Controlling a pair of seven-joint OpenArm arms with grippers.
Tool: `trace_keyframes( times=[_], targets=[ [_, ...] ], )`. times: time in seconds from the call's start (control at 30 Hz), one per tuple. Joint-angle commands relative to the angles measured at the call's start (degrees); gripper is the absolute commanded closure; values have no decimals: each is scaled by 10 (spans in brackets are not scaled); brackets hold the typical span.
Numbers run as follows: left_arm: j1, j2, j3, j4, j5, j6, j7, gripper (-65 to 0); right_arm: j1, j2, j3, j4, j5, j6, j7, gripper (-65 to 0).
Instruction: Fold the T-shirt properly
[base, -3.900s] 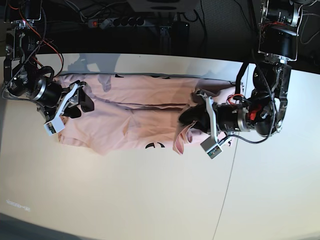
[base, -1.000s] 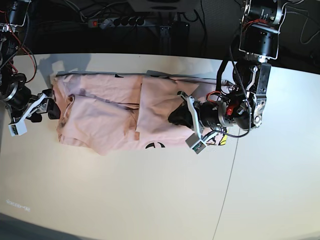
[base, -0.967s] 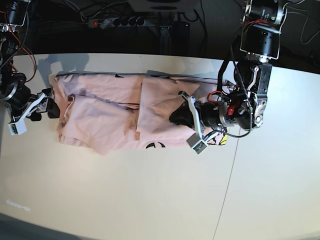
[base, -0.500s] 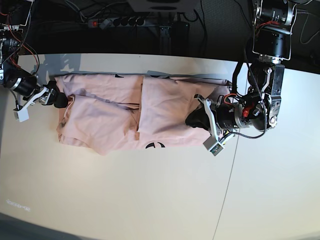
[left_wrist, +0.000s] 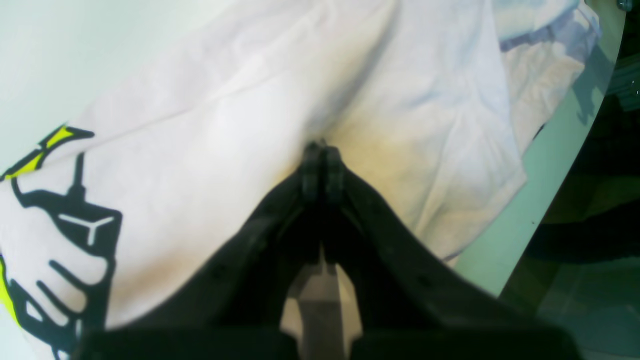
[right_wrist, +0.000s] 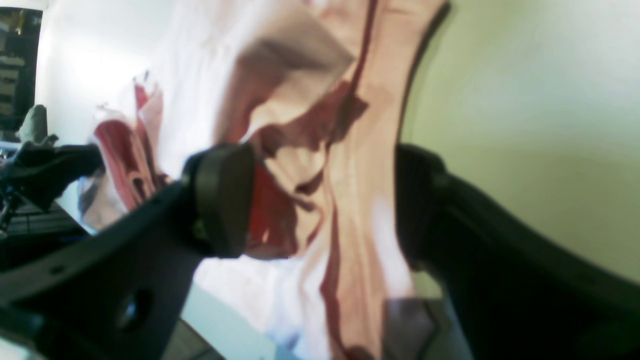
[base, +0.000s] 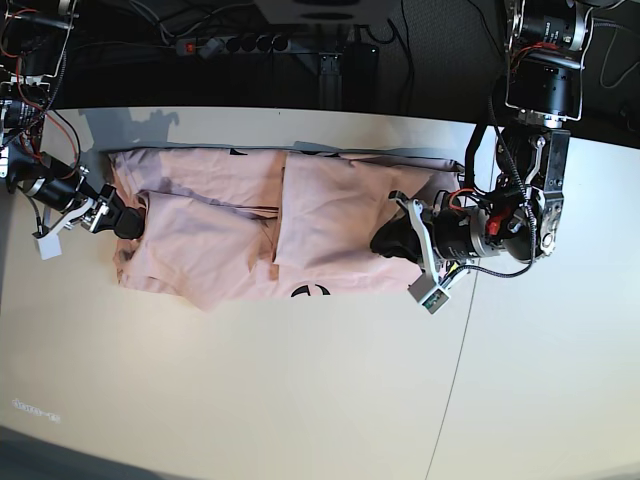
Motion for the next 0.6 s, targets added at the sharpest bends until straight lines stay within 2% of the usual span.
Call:
trace_keyframes(
  times=[0.0, 0.3, 0.4, 0.57],
  targets=[
    [-13, -3, -6, 9, -11, 2, -8, 0, 0, 6, -7, 0, -10, 46, -35, -436],
    [-12, -4, -43, 9, -33, 2, 1, 0, 1, 19, -9, 1, 16, 46, -62, -436],
    [-13, -3, -45, 9, -40, 2, 0, 0, 5, 17, -11, 0, 52, 48, -98, -436],
    [-13, -3, -45, 9, -47, 2, 0, 0, 16, 8, -18, 0, 53, 48, -95, -436]
  ],
)
